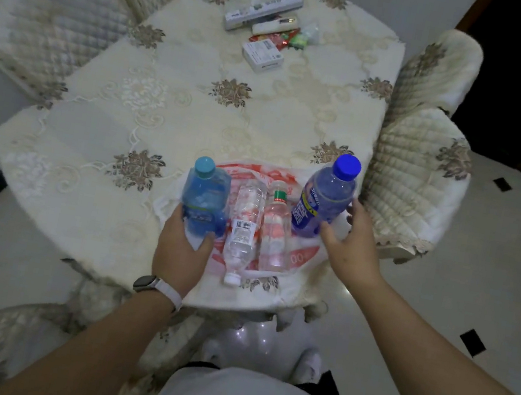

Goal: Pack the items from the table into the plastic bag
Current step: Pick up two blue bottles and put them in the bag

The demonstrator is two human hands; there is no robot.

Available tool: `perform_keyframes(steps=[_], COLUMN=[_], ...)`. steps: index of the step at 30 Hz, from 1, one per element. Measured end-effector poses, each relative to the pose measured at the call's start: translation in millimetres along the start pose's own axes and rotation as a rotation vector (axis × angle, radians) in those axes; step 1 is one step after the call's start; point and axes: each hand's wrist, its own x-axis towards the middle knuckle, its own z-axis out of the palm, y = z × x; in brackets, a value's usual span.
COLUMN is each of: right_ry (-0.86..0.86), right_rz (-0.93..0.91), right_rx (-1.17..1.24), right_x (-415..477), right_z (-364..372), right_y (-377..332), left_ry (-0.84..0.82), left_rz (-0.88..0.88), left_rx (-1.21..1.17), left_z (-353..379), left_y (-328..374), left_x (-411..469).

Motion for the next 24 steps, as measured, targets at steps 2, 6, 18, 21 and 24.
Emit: perform_keyframes(steps=[2,6,18,21,24], right_ry=[-0.019,-0.114,-0.189,-0.158,-0.128], right_rz=[-0.019,-0.065,-0.412,-0.453,-0.449], right_rx=[-0.088,-0.223,-0.54,-0.568,-0.594], right_x=[-6.6,-16.0,-35.2,-40.0,-43.2], right_z=[-9.2,-32.2,-173.2,-211.8,-248.4], right_y=[5.8,22.5,79.1,100.1,121.1], left_ry=[0.017,0.019,-0.156,-0.204,-0.274], left_rz=[0.001,-0.006,0.415,0.547,0.67], left_rx=[0.021,0.088,0.345,0.393,0.459], left_z=[-0.2,9.2,116.7,154.7,190.9], left_y=[7.4,23.7,146.6,186.6,218.5], left_x=[-10.6,-41.4,-130.1,-146.7,-159.1])
